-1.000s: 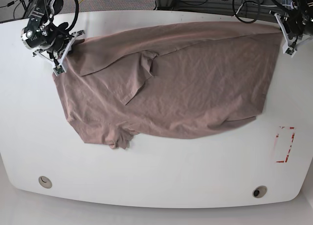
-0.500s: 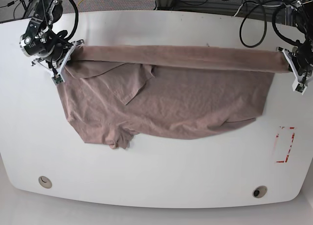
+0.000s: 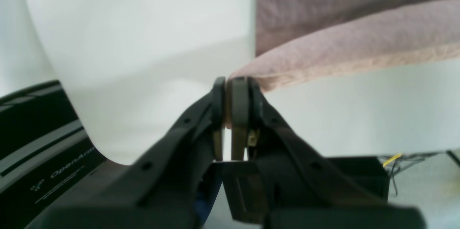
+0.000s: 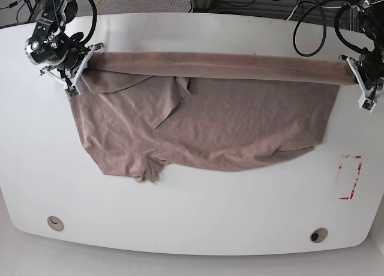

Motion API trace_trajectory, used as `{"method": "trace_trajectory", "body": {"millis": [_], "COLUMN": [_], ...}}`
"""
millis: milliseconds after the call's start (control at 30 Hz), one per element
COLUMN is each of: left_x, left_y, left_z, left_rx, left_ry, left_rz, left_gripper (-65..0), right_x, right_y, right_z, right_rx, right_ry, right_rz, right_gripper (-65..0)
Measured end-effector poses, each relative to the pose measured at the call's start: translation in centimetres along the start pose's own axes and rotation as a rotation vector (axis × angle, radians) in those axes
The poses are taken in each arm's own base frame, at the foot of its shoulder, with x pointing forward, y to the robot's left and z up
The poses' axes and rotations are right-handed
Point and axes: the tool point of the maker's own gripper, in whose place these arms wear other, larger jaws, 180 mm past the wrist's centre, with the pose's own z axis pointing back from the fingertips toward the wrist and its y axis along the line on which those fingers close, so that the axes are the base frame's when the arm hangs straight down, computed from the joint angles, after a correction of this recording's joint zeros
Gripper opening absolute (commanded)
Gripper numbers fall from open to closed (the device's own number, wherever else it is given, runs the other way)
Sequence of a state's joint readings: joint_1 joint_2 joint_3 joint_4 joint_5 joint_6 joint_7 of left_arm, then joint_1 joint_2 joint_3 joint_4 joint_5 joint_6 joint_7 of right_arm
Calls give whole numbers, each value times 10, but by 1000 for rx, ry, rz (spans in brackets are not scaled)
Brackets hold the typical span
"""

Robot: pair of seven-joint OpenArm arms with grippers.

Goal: Fold the T-shirt properly
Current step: 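Hold the shirt edge taut with both grippers, laying it flat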

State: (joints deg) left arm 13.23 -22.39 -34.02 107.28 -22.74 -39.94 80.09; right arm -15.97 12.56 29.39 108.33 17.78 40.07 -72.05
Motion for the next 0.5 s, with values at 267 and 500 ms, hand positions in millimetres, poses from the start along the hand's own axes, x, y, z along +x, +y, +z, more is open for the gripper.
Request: {"method": "trace_trajectory", "body": {"millis": [267,500], "left_x": [-33,-36], "left_y": [-13,-14], "left_z": [-4,-4], "left_rx": [-30,-34], "left_ry": [85,91], "left_rz": [-12,-14], "left_gripper": [-650,-649], "right_x": [-7,-12], "right_y": [4,5], "right_z": [-1,-1], "right_rx": [8,12], "right_ry": [17,28], "right_rz": [-4,-5], "right_gripper": [-621,-621]}}
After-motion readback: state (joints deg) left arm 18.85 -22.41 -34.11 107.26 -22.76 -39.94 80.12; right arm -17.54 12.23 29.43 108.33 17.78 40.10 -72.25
